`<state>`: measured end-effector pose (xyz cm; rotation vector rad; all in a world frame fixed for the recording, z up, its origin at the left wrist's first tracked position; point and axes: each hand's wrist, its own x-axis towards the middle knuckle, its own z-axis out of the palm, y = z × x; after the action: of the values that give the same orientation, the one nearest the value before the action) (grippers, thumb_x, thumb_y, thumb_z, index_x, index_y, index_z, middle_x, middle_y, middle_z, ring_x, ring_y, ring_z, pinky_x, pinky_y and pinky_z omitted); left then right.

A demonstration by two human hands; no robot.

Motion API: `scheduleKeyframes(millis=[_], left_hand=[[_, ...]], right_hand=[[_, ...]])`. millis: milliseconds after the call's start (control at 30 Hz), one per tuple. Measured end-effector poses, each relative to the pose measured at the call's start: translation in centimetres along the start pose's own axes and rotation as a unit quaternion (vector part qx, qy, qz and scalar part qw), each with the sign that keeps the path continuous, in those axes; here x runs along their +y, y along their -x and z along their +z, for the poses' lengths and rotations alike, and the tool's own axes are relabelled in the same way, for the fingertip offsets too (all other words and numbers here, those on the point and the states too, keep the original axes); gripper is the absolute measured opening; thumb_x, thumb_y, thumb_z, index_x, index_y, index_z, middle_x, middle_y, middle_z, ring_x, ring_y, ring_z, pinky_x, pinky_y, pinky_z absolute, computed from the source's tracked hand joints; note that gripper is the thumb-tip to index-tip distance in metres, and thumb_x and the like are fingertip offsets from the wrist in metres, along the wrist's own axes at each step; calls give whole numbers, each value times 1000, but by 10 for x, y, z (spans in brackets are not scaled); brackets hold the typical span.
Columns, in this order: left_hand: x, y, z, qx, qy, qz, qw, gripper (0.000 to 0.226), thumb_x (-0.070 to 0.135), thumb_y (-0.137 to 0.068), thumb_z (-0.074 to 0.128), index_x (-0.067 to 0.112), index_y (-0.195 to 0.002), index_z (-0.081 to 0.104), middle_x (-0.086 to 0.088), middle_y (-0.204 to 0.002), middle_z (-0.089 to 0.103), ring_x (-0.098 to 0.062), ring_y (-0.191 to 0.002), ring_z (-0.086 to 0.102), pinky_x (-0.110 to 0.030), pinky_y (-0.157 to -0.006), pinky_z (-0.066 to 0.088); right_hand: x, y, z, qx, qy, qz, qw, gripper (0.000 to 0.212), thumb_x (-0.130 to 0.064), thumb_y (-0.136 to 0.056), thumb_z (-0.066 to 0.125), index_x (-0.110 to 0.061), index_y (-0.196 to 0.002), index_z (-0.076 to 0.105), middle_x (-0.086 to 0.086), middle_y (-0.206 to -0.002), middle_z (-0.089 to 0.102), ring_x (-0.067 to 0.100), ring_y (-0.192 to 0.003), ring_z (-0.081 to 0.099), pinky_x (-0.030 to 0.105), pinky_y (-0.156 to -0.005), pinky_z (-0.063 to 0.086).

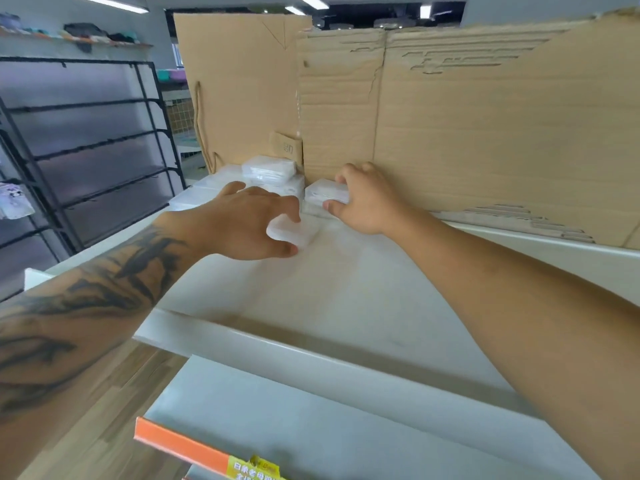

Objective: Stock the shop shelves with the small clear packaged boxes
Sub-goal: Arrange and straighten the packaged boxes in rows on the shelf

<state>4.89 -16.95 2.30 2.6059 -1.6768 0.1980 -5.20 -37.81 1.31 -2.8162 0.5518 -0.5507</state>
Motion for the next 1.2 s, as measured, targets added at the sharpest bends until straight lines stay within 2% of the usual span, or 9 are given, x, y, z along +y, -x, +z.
scheduleKeyframes(millis=[133, 233, 433, 600, 767, 900, 1033, 1067, 1200], left_hand=[[-5, 0, 5, 27, 72, 21, 997, 40, 57, -84, 70, 43, -117, 53, 13, -117, 58, -17, -109, 53, -39, -103, 39], [-6, -2, 12, 38, 156, 34, 986, 40, 59, -78, 77, 43, -109, 56, 8, -112, 58, -18, -104, 58, -40, -95, 48], [10, 4, 18, 52, 200, -20, 978, 49, 51, -79, 82, 38, -121, 60, 7, -115, 58, -16, -97, 56, -29, -84, 38], [51, 23, 11, 76, 244, -7, 967, 48, 49, -76, 85, 40, -117, 61, 13, -113, 60, -17, -98, 61, -25, -80, 43], [121, 55, -9, 142, 281, 39, 948, 40, 41, -79, 85, 41, -111, 62, 12, -114, 63, 0, -96, 56, -8, -79, 37], [198, 94, -19, 169, 338, 81, 922, 39, 38, -78, 86, 37, -112, 65, 11, -117, 65, -6, -105, 60, -20, -81, 43], [280, 139, -15, 193, 317, 133, 919, 42, 33, -80, 86, 33, -117, 65, 17, -117, 65, 15, -104, 53, -12, -89, 41], [301, 150, -12, 195, 309, 142, 920, 43, 34, -81, 86, 34, -118, 65, 16, -118, 65, 14, -104, 53, -16, -92, 42], [382, 191, 6, 184, 322, 169, 913, 47, 50, -75, 80, 39, -118, 64, 13, -118, 65, -5, -102, 58, -30, -90, 47]], right_hand=[[4, 15, -5, -1, 6, 9, 1000, 59, -43, -96, 64, -14, -145, 47, 8, -145, 53, 29, -133, 49, 37, -108, 40], [9, 27, -13, 2, -2, 22, 1000, 60, -42, -97, 64, -17, -148, 46, 5, -146, 54, 27, -134, 49, 33, -107, 41], [27, 66, -34, 29, -12, 45, 998, 57, -45, -97, 61, -24, -147, 44, 3, -144, 53, 26, -134, 45, 39, -106, 42], [47, 124, -65, 48, -9, 57, 997, 55, -45, -97, 60, -26, -147, 45, 1, -143, 52, 23, -133, 46, 38, -106, 42], [58, 209, -106, 92, -36, 60, 993, 52, -45, -95, 64, -29, -143, 50, -1, -138, 55, 19, -127, 51, 32, -104, 42], [70, 303, -140, 131, -53, 49, 989, 50, -39, -92, 69, -26, -139, 57, 0, -133, 59, 15, -122, 56, 22, -101, 38], [84, 410, -163, 191, -98, 69, 974, 46, -32, -89, 75, -26, -133, 62, -7, -127, 62, 4, -115, 56, 11, -95, 39], [88, 437, -166, 206, -108, 74, 970, 46, -31, -88, 77, -26, -131, 63, -8, -127, 63, 1, -112, 56, 10, -93, 41], [105, 542, -175, 238, -115, 92, 960, 48, -33, -85, 77, -24, -131, 63, -9, -123, 62, 4, -110, 58, 28, -95, 51]])
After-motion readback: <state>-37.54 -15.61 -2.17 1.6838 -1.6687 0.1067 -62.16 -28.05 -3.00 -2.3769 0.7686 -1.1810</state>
